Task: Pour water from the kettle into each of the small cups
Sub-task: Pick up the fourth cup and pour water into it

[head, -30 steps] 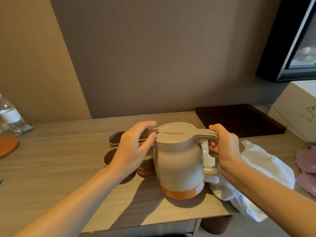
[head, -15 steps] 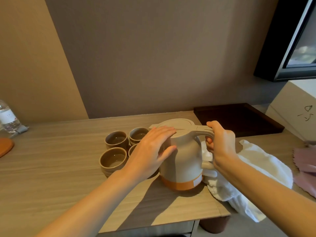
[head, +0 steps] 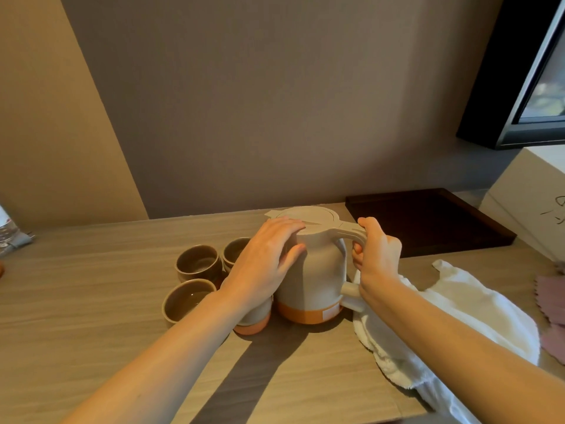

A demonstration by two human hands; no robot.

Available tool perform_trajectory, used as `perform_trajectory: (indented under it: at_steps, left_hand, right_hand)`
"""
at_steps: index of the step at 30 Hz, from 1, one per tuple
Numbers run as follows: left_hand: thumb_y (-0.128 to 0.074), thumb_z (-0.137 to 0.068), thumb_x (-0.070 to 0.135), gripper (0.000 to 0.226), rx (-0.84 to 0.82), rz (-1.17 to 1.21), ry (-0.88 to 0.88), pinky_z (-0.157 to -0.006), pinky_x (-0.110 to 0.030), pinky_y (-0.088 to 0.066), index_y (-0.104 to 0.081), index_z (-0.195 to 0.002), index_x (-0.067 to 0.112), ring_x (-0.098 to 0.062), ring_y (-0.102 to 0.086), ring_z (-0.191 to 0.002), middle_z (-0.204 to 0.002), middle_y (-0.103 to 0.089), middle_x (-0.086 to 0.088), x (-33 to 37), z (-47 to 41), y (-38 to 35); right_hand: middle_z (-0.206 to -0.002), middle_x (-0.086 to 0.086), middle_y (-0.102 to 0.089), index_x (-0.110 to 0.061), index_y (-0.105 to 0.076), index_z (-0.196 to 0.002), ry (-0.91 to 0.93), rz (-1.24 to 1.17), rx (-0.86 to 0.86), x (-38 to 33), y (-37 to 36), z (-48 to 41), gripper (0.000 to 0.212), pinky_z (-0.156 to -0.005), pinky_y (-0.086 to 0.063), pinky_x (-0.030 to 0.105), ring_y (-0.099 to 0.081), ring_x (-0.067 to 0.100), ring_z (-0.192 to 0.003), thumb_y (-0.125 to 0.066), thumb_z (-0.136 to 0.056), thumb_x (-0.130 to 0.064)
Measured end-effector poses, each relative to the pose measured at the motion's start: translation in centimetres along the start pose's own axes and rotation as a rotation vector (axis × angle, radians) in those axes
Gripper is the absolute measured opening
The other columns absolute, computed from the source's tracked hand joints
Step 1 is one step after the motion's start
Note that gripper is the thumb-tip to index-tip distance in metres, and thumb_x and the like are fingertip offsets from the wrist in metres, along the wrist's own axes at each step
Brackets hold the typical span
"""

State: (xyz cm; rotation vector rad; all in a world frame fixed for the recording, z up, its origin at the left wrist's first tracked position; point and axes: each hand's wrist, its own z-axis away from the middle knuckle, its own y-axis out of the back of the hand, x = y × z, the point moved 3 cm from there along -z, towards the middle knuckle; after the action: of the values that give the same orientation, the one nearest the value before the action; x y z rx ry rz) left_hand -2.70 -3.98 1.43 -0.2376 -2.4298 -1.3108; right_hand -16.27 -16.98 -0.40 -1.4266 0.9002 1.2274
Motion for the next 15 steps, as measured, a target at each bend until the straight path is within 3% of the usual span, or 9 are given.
perform_trajectory:
  at_steps: [7,15]
  left_hand:
    - [-0.054,-0.097,0.031,0.043,0.040,0.019,-0.001,-0.105,0.001,-0.012,-0.049,-0.139,0.023,0.014,-0.022,-0.130,-0.144,-0.048,0.009,-0.7,-0.4,-0.9]
    - [-0.054,-0.096,0.034,0.043,0.085,0.013,0.012,-0.114,-0.016,-0.021,-0.050,-0.138,0.025,0.002,-0.029,-0.138,-0.143,-0.048,0.009,-0.7,0.6,-2.3]
  right_hand:
    - [-0.045,-0.001,-0.045,-0.007,-0.058,-0.063,0.006,0.013,-0.011,1.4,-0.2,-1.5,0.034,-0.054,-0.036,0.030,-0.041,0.012,-0.050,-0.055,-0.087,-0.031]
    - [-0.048,0.003,-0.039,-0.009,-0.054,-0.060,0.008,0.004,-0.095,2.5,0.5,-1.8,0.035,-0.049,-0.032,0.027,-0.033,0.012,-0.044,-0.052,-0.090,-0.027]
